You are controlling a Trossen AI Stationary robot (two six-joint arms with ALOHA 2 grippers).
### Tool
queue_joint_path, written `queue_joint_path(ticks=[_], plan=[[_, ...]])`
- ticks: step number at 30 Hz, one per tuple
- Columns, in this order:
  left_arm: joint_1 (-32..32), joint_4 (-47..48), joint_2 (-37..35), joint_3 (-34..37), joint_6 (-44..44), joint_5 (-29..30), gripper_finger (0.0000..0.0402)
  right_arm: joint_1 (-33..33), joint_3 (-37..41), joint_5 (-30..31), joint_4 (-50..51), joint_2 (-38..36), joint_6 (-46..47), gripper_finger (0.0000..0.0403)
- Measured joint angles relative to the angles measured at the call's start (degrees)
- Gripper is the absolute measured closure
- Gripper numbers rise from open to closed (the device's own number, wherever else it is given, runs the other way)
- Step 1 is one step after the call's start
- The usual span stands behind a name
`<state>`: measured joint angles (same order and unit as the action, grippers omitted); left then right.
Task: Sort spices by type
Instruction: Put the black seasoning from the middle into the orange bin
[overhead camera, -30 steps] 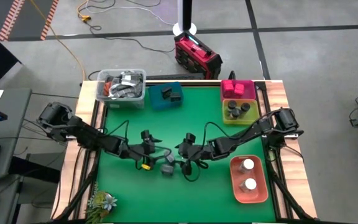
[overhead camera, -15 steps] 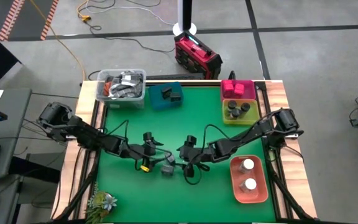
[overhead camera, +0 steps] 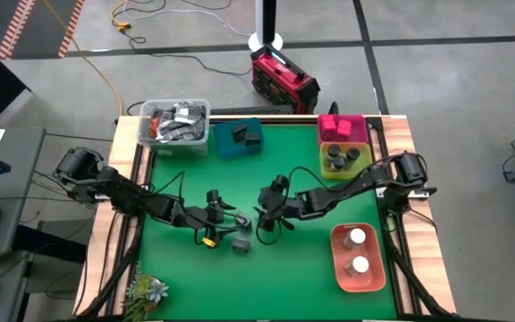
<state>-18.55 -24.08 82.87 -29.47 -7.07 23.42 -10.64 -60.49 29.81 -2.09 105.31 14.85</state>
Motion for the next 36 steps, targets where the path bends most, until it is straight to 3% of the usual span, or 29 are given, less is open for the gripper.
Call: queue_joint_path(ticks=[10,13,18,26,36], plan=[[3.11,-0.84,0.0,0.0,5.63,-1.46,0.0072,-2.31,0.0,-7.46,0.62,-0.01,-1.79,0.0062],[6.33,-1.03,0.0,0.0,8.25,-7.72,0.0072,-2.46,-0.02,-7.5,1.83,-0.01,-1.79,0.0062],[12.26,-1.14,0.0,0.0,13.51,-24.26,0.0072,-2.35,-0.02,-7.51,3.42,-0.01,-1.76,0.0062],[19.07,-0.24,0.0,-1.11,18.0,-35.82,0.0072,-2.85,-0.02,-7.53,6.03,-0.01,-1.28,0.0062],[20.46,20.86,0.0,-13.26,23.96,-38.18,0.0072,-2.83,-0.02,-7.53,6.43,-0.01,-0.2,0.0062]])
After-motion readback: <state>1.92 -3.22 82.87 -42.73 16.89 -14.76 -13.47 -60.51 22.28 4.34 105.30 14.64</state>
